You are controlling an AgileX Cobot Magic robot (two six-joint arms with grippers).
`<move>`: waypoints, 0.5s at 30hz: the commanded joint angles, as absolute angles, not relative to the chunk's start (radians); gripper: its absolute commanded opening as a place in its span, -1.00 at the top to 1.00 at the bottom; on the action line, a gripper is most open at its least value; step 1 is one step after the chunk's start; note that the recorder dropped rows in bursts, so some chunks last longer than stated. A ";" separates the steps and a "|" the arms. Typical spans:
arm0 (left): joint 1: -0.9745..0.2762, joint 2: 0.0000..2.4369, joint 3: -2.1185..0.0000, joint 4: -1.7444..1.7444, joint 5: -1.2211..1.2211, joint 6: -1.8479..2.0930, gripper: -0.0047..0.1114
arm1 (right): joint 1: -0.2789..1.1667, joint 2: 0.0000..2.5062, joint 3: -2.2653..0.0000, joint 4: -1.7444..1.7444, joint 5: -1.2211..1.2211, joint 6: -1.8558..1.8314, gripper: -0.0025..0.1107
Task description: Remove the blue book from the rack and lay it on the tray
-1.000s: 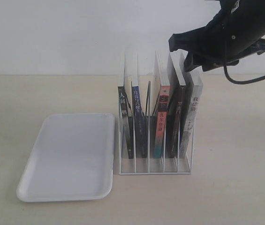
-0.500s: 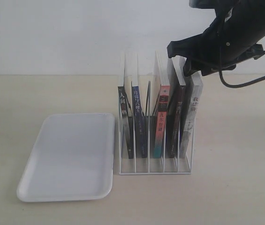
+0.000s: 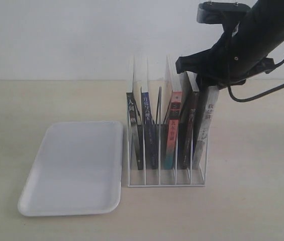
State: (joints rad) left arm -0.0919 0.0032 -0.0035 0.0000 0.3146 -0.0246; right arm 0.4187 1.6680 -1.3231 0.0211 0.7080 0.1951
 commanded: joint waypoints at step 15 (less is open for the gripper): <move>-0.090 0.000 0.000 0.000 0.309 -0.031 0.85 | 0.418 1.572 -1.328 0.013 0.684 0.228 0.96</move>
State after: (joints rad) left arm -0.0919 0.0032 -0.0035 0.0000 0.3146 -0.0246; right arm 0.4187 1.6358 -1.3212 0.0107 0.7269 0.2213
